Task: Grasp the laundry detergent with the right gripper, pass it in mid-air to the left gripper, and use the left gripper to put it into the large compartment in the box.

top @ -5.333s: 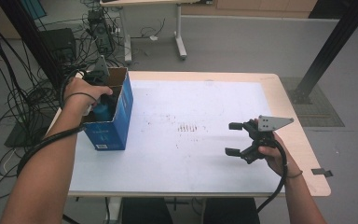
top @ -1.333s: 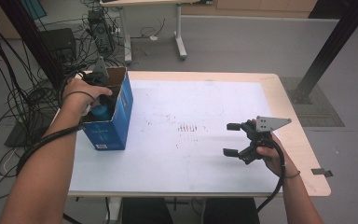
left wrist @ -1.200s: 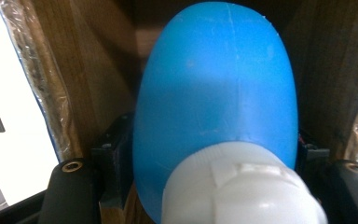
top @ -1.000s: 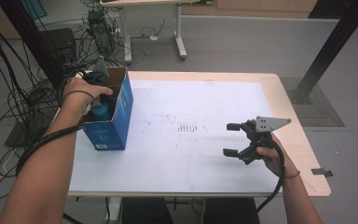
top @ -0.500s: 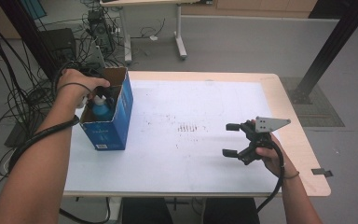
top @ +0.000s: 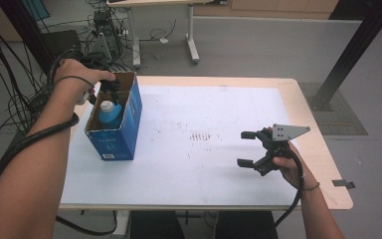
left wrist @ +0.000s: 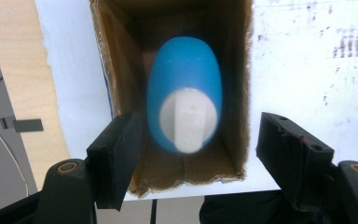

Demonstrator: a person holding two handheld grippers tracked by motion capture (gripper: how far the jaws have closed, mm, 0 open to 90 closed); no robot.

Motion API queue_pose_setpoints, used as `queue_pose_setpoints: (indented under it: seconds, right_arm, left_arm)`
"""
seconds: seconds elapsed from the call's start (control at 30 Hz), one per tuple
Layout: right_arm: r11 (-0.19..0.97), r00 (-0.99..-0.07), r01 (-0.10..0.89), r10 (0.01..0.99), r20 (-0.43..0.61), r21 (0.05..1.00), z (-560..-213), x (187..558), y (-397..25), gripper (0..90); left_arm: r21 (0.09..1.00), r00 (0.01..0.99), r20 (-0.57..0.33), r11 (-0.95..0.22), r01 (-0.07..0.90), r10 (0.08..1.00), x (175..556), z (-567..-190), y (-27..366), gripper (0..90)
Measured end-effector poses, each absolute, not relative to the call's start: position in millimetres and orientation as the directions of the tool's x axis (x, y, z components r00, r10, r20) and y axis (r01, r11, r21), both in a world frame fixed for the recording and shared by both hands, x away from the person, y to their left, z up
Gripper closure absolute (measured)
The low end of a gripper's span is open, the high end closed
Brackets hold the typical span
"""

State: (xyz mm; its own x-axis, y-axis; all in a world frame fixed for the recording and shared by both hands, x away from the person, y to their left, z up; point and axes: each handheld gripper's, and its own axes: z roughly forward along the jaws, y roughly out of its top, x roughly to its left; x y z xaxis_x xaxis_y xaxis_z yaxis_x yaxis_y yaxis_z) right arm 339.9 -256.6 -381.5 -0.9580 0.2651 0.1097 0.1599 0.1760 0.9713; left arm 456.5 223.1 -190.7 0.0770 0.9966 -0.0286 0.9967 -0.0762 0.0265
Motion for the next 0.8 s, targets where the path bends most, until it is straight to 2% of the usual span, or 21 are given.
queue_pose_setpoints:
  seconds: [0.57,0.8]
  right_arm:
    - [0.178,-0.954,0.164,0.278,0.11,0.97,-375.6,340.9,-257.8,1.0]
    - [0.182,-0.949,0.172,0.296,0.113,0.968,-375.1,338.8,-258.6,1.1]
  left_arm:
    - [0.091,0.154,-0.01,-0.153,0.984,0.988,444.5,-161.2,190.4,10.0]
    - [0.136,0.204,-0.021,-0.2,0.97,0.979,436.7,-157.5,165.4,7.3]
